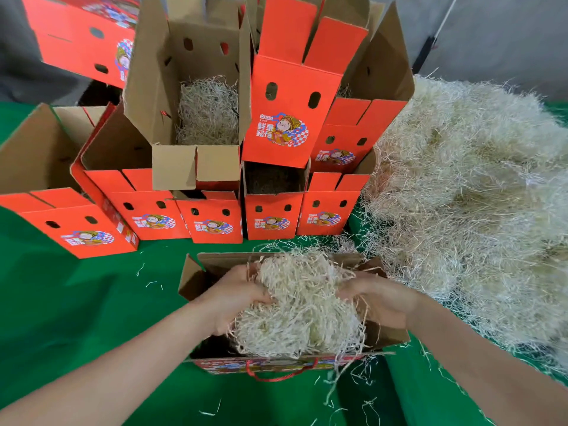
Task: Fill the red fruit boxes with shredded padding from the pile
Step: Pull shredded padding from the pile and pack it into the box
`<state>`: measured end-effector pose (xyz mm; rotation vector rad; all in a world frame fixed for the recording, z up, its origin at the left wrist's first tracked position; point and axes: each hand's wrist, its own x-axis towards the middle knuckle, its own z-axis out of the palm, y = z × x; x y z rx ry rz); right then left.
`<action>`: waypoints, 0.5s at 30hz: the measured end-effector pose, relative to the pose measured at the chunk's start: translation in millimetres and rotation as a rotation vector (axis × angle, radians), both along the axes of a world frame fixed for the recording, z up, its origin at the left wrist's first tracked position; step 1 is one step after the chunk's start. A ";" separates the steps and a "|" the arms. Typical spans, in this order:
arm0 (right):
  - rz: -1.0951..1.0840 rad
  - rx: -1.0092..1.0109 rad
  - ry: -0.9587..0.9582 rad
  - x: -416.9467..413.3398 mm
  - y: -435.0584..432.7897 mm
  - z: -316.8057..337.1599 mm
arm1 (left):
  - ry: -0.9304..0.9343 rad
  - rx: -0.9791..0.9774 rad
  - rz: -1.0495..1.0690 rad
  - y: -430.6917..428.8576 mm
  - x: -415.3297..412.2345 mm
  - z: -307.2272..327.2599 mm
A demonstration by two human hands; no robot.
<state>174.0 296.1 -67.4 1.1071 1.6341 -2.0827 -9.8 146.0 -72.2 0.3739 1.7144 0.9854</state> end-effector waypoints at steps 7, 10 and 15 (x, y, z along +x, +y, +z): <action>0.082 0.313 -0.169 -31.7 -26.5 -3.1 | 0.189 0.028 -0.280 5.8 10.0 -0.3; 0.014 0.381 -0.144 -20.2 -9.4 0.5 | 0.222 -0.120 -0.034 -7.6 -23.2 -0.7; -0.108 0.418 -0.142 -12.1 -3.9 0.2 | 0.043 -0.147 -0.093 -17.0 -28.4 2.2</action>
